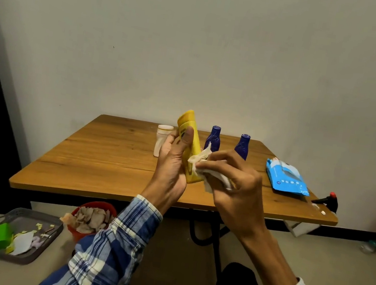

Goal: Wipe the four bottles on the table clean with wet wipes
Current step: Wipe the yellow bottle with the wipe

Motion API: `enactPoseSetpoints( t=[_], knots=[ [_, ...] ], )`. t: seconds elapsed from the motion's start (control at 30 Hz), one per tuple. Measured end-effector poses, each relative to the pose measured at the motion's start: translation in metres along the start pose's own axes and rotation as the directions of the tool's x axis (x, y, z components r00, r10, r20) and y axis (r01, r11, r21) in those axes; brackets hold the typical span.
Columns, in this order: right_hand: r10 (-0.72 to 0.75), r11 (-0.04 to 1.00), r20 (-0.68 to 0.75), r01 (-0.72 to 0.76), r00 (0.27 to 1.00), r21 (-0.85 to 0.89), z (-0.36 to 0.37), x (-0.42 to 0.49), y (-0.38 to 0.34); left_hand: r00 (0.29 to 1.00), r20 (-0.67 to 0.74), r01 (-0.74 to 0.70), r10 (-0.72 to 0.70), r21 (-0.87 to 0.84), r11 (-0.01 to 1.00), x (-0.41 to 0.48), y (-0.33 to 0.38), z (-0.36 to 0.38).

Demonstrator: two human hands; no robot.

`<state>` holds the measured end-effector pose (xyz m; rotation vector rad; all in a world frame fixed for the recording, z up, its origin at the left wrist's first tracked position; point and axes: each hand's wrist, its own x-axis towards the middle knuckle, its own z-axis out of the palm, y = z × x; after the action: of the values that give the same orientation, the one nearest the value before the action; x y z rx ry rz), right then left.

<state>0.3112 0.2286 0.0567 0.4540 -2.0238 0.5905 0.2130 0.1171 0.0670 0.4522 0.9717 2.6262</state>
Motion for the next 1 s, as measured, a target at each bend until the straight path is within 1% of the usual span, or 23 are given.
enactPoseSetpoints(
  t=[0.07, 0.1, 0.17, 0.23, 0.27, 0.33, 0.43, 0.47, 0.5, 0.57, 0.6, 0.63, 0.67, 0.73, 0.77, 0.8, 0.87, 0.9, 0.93, 1.0],
  knots=[
    [-0.042, 0.994, 0.067, 0.048, 0.997, -0.1, 0.002, 0.0, 0.003, 0.998, -0.001, -0.064, 0.064, 0.067, 0.996, 0.002, -0.003, -0.001],
    [-0.028, 0.992, 0.062, 0.035, 0.998, -0.123, 0.003, 0.001, 0.006, 0.996, 0.011, -0.091, 0.09, 0.106, 0.99, 0.002, -0.005, -0.002],
    [0.03, 0.991, -0.02, -0.033, 0.999, -0.132, 0.004, 0.003, 0.011, 0.991, 0.058, -0.13, 0.121, 0.177, 0.976, 0.003, -0.009, -0.004],
    [0.061, 0.985, -0.101, -0.077, 0.993, -0.157, 0.004, 0.005, 0.014, 0.984, 0.138, -0.143, 0.114, 0.22, 0.965, 0.002, -0.011, -0.007],
    [0.067, 0.981, -0.116, -0.086, 0.991, -0.171, 0.005, 0.005, 0.014, 0.98, 0.166, -0.147, 0.109, 0.236, 0.961, 0.001, -0.011, -0.01],
    [0.056, 0.973, -0.083, -0.073, 0.995, -0.218, 0.006, 0.003, 0.011, 0.977, 0.174, -0.164, 0.12, 0.266, 0.95, -0.001, -0.009, -0.013],
    [-0.064, 0.95, 0.049, 0.076, 0.997, -0.303, 0.008, 0.001, 0.004, 0.973, 0.153, -0.212, 0.173, 0.302, 0.929, -0.005, -0.007, -0.013],
    [-0.079, 0.95, 0.05, 0.09, 0.996, -0.3, 0.007, 0.005, 0.004, 0.971, 0.157, -0.223, 0.182, 0.307, 0.925, -0.007, -0.007, -0.011],
    [-0.062, 0.959, 0.003, 0.061, 0.998, -0.277, 0.005, 0.011, 0.005, 0.969, 0.169, -0.227, 0.181, 0.31, 0.923, -0.008, -0.009, -0.009],
    [0.004, 0.976, -0.153, -0.037, 0.988, -0.215, -0.001, 0.024, 0.007, 0.963, 0.206, -0.236, 0.174, 0.33, 0.914, -0.011, -0.013, -0.004],
    [0.029, 0.977, -0.205, -0.072, 0.978, -0.202, -0.002, 0.029, 0.006, 0.959, 0.225, -0.241, 0.17, 0.342, 0.908, -0.013, -0.014, -0.002],
    [0.038, 0.974, -0.219, -0.085, 0.975, -0.21, -0.002, 0.032, 0.005, 0.956, 0.242, -0.246, 0.167, 0.347, 0.905, -0.014, -0.016, -0.001],
    [0.027, 0.971, -0.198, -0.073, 0.98, -0.229, 0.0, 0.033, 0.003, 0.953, 0.251, -0.248, 0.167, 0.338, 0.908, -0.014, -0.017, -0.001],
    [-0.029, 0.963, -0.109, -0.001, 0.994, -0.271, 0.005, 0.029, 0.001, 0.949, 0.263, -0.254, 0.172, 0.323, 0.912, -0.015, -0.017, -0.004],
    [-0.052, 0.962, -0.089, 0.026, 0.995, -0.272, 0.004, 0.029, 0.002, 0.947, 0.273, -0.256, 0.169, 0.326, 0.91, -0.016, -0.016, -0.006],
    [-0.048, 0.966, -0.11, 0.018, 0.993, -0.258, 0.001, 0.031, 0.006, 0.944, 0.29, -0.257, 0.16, 0.337, 0.906, -0.016, -0.016, -0.007],
    [0.005, 0.975, -0.201, -0.049, 0.98, -0.215, -0.003, 0.036, 0.009, 0.94, 0.314, -0.25, 0.135, 0.361, 0.899, -0.017, -0.016, -0.006],
    [0.013, 0.975, -0.208, -0.059, 0.978, -0.216, -0.003, 0.037, 0.006, 0.942, 0.31, -0.239, 0.126, 0.361, 0.901, -0.018, -0.017, -0.005],
    [-0.009, 0.969, -0.176, -0.035, 0.984, -0.246, 0.0, 0.037, 0.002, 0.948, 0.296, -0.218, 0.113, 0.349, 0.912, -0.018, -0.016, -0.005],
    [-0.103, 0.94, -0.022, 0.09, 0.994, -0.329, 0.009, 0.031, -0.008, 0.967, 0.244, -0.138, 0.067, 0.286, 0.948, -0.022, -0.015, -0.004]
  ],
)
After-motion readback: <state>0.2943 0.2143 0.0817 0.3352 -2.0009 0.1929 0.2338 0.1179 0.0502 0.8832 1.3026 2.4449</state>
